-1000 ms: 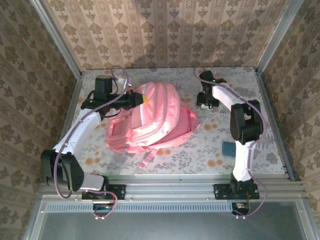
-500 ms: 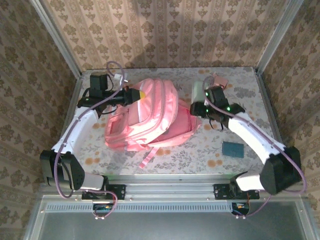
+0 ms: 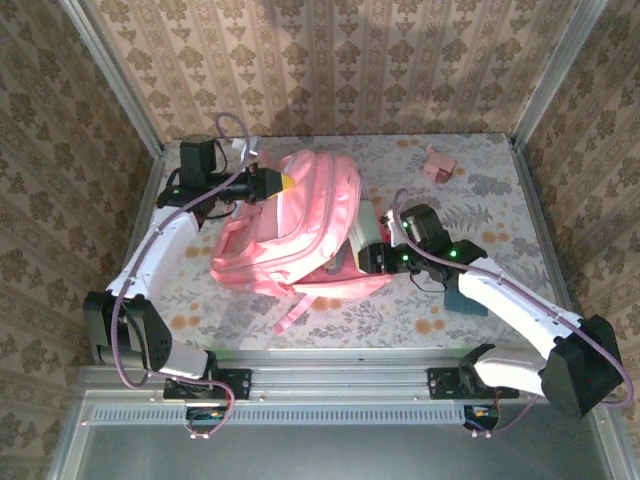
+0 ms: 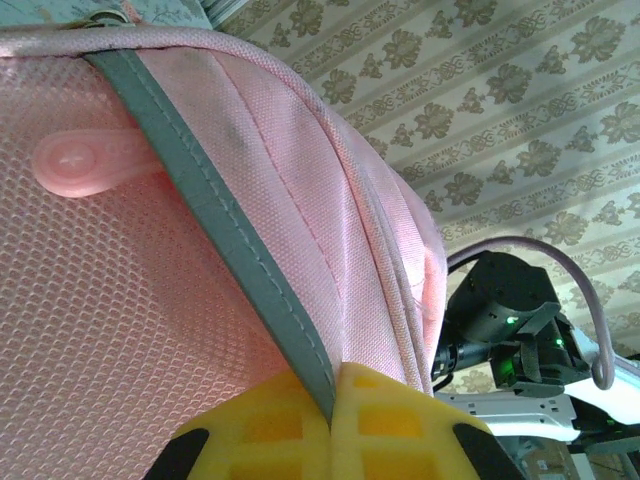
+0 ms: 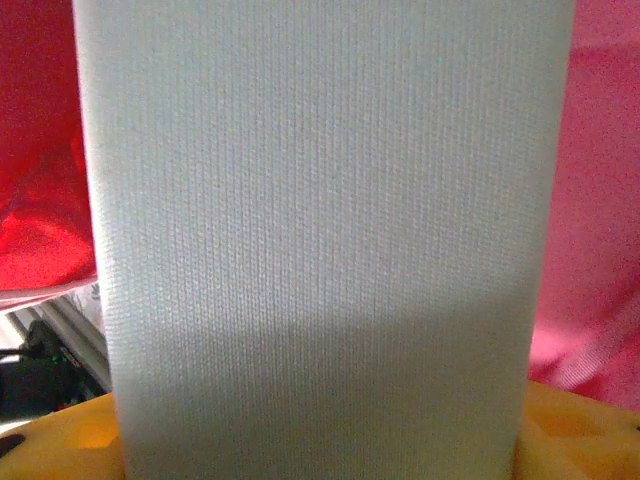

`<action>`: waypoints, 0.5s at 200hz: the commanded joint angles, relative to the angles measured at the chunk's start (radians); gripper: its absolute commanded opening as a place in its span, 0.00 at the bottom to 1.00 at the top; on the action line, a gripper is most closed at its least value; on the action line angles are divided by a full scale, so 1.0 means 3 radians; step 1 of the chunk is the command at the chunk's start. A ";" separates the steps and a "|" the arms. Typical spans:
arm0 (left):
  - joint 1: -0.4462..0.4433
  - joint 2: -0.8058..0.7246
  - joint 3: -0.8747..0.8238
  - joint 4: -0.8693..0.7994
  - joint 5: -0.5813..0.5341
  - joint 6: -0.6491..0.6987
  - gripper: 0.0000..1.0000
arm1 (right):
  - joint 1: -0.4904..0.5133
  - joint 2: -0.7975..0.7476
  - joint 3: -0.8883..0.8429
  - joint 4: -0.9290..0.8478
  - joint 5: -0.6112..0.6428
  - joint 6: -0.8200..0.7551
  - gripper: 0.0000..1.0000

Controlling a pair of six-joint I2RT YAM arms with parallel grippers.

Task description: Pack the student bag

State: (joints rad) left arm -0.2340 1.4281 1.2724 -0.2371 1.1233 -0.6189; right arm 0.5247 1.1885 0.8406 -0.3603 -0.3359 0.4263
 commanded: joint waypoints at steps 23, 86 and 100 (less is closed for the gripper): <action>0.0018 -0.0088 0.0195 0.0805 0.0367 -0.0265 0.00 | 0.0366 0.0159 0.0175 0.0151 0.0390 -0.0557 0.65; -0.0035 -0.0143 -0.0038 0.1368 0.0414 -0.0637 0.00 | 0.0470 0.0948 0.0604 0.0870 -0.0200 -0.0319 0.67; -0.0052 -0.0161 -0.0073 0.1468 0.0407 -0.0711 0.00 | 0.0488 0.1234 0.0764 0.1077 -0.0447 -0.0168 0.70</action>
State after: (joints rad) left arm -0.2348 1.4281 1.2289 -0.0563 1.1412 -0.7761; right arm 0.6617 1.4490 0.9905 -0.2031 -0.3321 0.3077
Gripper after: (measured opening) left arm 0.060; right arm 0.685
